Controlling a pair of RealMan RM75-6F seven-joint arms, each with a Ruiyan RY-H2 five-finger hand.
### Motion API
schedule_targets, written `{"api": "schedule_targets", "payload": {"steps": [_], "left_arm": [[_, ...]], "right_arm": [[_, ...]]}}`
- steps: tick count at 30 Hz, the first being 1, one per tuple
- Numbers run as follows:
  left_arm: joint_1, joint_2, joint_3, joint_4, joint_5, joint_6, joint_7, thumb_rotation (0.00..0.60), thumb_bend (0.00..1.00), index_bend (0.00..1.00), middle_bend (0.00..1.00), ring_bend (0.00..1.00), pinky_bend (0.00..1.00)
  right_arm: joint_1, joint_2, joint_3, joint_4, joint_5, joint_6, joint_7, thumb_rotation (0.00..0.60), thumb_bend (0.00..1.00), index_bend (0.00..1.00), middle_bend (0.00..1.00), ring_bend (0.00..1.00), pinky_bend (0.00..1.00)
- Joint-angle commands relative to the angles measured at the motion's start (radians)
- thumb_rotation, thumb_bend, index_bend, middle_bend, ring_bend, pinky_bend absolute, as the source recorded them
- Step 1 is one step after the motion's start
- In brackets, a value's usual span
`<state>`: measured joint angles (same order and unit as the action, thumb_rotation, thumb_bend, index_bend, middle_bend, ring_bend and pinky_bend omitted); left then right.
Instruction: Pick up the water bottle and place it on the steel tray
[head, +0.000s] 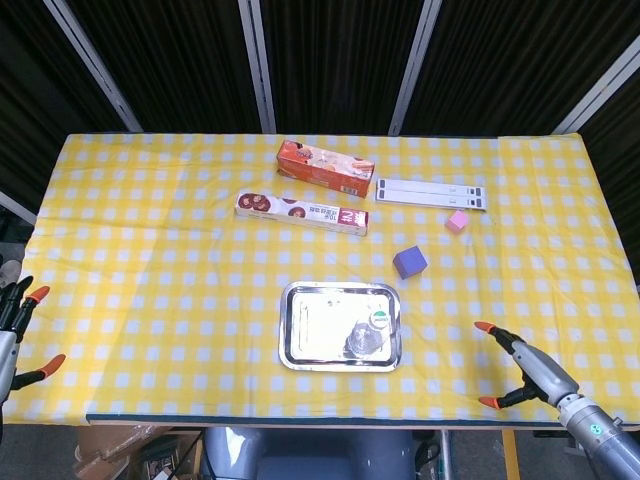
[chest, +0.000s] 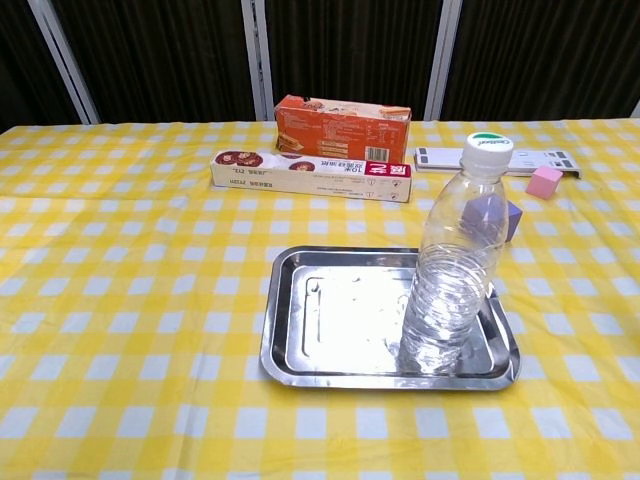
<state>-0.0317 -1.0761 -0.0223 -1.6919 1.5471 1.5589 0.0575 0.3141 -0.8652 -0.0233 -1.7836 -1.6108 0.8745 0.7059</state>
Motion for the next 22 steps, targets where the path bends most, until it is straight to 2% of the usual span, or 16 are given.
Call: {"api": "schedule_targets", "payload": {"steps": [1,3,5,7,9,13,18,22], "left_arm": [[0.000,-0.003,0.001,-0.001,0.000,-0.002,0.008,0.600,0.19,0.11,0.00,0.00,0.00],[0.001,-0.005,0.003,-0.001,0.002,-0.002,0.016,0.600,0.19,0.11,0.00,0.00,0.00],[0.000,-0.008,0.003,-0.001,0.001,-0.003,0.025,0.600,0.19,0.11,0.00,0.00,0.00],[-0.002,-0.011,0.000,0.000,0.000,-0.003,0.031,0.600,0.19,0.11,0.00,0.00,0.00],[-0.003,-0.013,-0.001,0.000,-0.003,-0.006,0.037,0.600,0.19,0.11,0.00,0.00,0.00],[-0.004,-0.016,-0.002,-0.002,-0.005,-0.007,0.046,0.600,0.19,0.11,0.00,0.00,0.00],[0.001,-0.013,-0.001,-0.002,0.002,0.004,0.041,0.600,0.19,0.11,0.00,0.00,0.00],[0.002,-0.008,-0.005,0.004,-0.006,0.006,0.022,0.600,0.19,0.11,0.00,0.00,0.00]], "right_arm": [[-0.182,-0.328,0.069,0.238,0.025,0.477,-0.666,0.600,0.08,0.08,0.07,0.00,0.00],[-0.198,-0.411,0.086,0.337,-0.020,0.581,-0.693,0.600,0.08,0.17,0.09,0.01,0.00],[-0.211,-0.506,0.106,0.477,-0.072,0.707,-0.661,0.600,0.08,0.23,0.11,0.03,0.00],[-0.218,-0.562,0.115,0.578,-0.084,0.767,-0.640,0.600,0.08,0.24,0.12,0.03,0.00],[-0.233,-0.587,0.122,0.623,-0.057,0.777,-0.661,0.600,0.08,0.24,0.11,0.01,0.00],[-0.247,-0.584,0.112,0.622,-0.018,0.737,-0.766,0.600,0.08,0.20,0.10,0.00,0.00],[-0.252,-0.554,0.102,0.542,0.008,0.702,-0.830,0.600,0.08,0.13,0.07,0.00,0.00],[-0.256,-0.529,0.100,0.479,0.032,0.680,-0.883,0.600,0.08,0.12,0.06,0.00,0.00]]}}
